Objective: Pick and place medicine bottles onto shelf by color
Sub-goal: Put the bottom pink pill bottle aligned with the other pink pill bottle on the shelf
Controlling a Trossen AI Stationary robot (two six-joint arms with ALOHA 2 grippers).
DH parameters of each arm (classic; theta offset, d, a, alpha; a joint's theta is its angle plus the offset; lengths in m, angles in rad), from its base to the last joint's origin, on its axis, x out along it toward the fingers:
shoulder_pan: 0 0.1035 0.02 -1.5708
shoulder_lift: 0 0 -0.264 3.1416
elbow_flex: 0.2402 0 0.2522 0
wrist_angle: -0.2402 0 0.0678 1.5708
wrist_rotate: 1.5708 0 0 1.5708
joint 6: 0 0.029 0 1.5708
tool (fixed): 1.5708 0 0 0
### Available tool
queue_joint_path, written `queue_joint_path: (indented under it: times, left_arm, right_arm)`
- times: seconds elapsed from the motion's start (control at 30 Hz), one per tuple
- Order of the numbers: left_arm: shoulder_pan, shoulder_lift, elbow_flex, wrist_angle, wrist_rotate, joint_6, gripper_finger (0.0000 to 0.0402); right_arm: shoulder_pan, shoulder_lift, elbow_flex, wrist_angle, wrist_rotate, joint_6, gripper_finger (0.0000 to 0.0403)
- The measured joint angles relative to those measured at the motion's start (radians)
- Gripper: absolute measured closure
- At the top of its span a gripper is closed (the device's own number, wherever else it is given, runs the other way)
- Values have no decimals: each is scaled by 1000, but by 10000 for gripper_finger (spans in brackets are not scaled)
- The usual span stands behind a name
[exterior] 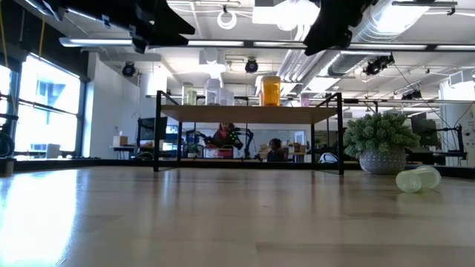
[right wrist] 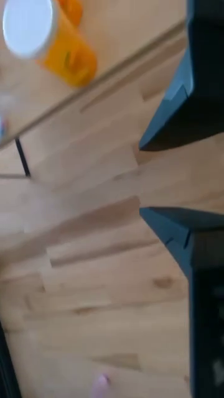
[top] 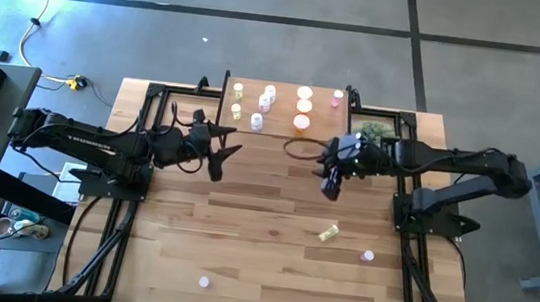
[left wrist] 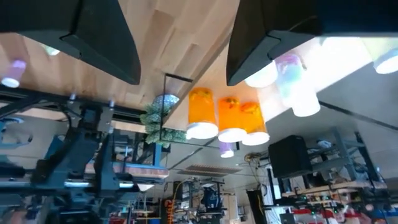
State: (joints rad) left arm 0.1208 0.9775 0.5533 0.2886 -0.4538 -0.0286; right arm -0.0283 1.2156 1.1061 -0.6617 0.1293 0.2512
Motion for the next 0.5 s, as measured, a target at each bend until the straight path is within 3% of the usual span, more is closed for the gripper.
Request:
queue_joint_path:
  times: [0.23, 0.5]
  left_arm:
    - [-46, 0, 0, -14, 59, 5, 170]
    - [-112, 0, 0, -30, 143, 4, 172]
  right_arm:
    - [113, 0, 0, -12, 12, 82, 196]
    - [222, 0, -16, -145, 27, 390, 191]
